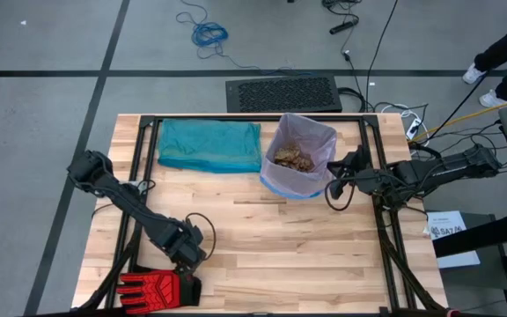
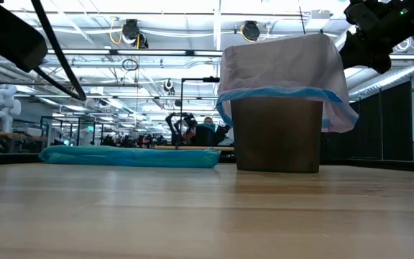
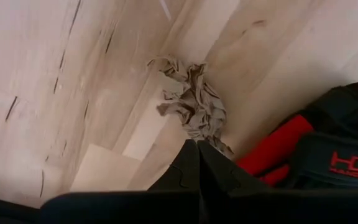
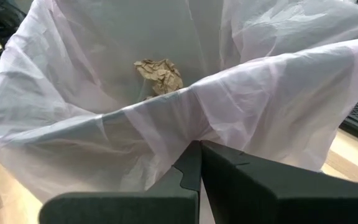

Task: Place trash/remove bag and relplace
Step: Put the brown napkin into the trash bin

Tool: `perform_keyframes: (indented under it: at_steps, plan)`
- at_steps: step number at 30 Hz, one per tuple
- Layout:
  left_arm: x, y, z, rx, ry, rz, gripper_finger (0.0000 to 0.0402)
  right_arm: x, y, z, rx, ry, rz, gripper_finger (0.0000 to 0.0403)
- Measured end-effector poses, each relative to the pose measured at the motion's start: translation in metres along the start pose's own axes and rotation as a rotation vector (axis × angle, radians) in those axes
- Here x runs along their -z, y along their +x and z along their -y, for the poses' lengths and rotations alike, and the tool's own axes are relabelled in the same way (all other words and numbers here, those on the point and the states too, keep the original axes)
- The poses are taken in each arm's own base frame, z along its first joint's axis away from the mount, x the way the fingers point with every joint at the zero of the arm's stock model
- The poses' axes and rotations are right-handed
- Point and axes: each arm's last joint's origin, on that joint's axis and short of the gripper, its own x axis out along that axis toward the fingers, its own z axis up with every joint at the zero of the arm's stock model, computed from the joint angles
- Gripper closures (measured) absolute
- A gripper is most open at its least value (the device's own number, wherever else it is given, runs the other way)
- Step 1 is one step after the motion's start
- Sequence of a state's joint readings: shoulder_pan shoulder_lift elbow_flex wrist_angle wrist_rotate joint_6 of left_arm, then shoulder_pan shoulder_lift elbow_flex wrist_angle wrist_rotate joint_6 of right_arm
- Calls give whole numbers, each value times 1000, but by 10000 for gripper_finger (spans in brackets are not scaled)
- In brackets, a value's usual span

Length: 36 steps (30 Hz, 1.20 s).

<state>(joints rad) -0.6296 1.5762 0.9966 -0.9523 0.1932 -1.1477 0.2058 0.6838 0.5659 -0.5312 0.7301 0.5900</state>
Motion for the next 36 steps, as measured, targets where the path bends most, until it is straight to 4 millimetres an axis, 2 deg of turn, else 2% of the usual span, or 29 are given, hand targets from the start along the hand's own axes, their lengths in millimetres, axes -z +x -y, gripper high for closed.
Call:
perform_keyframes:
  at_steps: [4, 14, 18, 31, 34, 36]
  plan:
    - [-2, 3, 1, -15, -2, 7, 390, 0, 0, 0, -2, -2, -4, 403]
    - [-6, 5, 5, 5, 13, 69, 298, 0, 0, 0, -1, -4, -6, 403]
    - [-7, 6, 4, -6, 10, 93, 275, 1, 0, 0, -1, -4, -6, 403]
    - [-7, 28, -10, -22, 41, 90, 272, 1, 0, 0, 0, -11, -6, 403]
    - [-7, 30, -12, -46, 39, 118, 285, 1, 0, 0, 0, -12, -6, 403]
    - [-8, 30, -13, -65, 30, 152, 308, 1, 0, 0, 0, -12, -6, 403]
